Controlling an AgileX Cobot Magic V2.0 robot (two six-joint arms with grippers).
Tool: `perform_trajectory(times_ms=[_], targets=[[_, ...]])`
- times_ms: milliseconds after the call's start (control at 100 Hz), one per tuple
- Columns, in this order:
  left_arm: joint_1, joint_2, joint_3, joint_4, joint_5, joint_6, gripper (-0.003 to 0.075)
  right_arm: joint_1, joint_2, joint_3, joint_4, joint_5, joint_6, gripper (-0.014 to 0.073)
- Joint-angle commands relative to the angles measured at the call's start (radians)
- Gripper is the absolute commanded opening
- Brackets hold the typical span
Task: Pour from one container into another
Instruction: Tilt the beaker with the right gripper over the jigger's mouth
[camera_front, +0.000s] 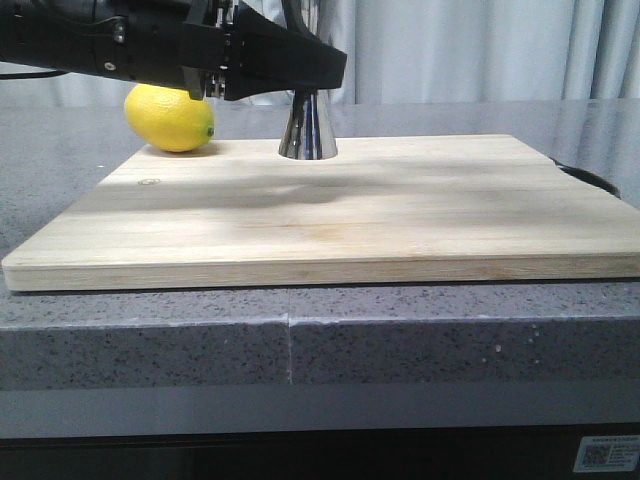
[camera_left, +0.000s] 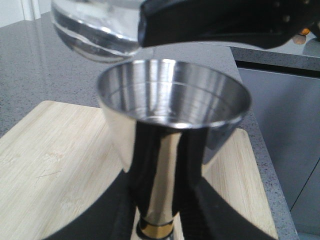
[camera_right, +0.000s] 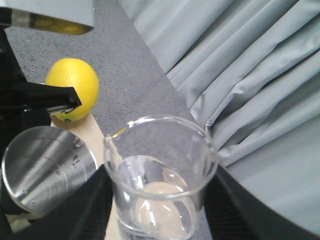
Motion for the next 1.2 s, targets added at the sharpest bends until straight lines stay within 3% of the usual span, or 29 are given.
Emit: perform_trajectory(times_ms=[0,1190], targets=[[-0.010,-0.052,-0.028,-0.069,0.105,-0.007,0.0166,-0.001,-0.039,-0.039,-0.018,-0.054,-0.007,0.0258],[-0.010,-0.052,-0.028,-0.069,0.104,-0.007,0.0166,-0.001,-0.039,-0.048,-0.148,-0.056,-0.007,0.0258]])
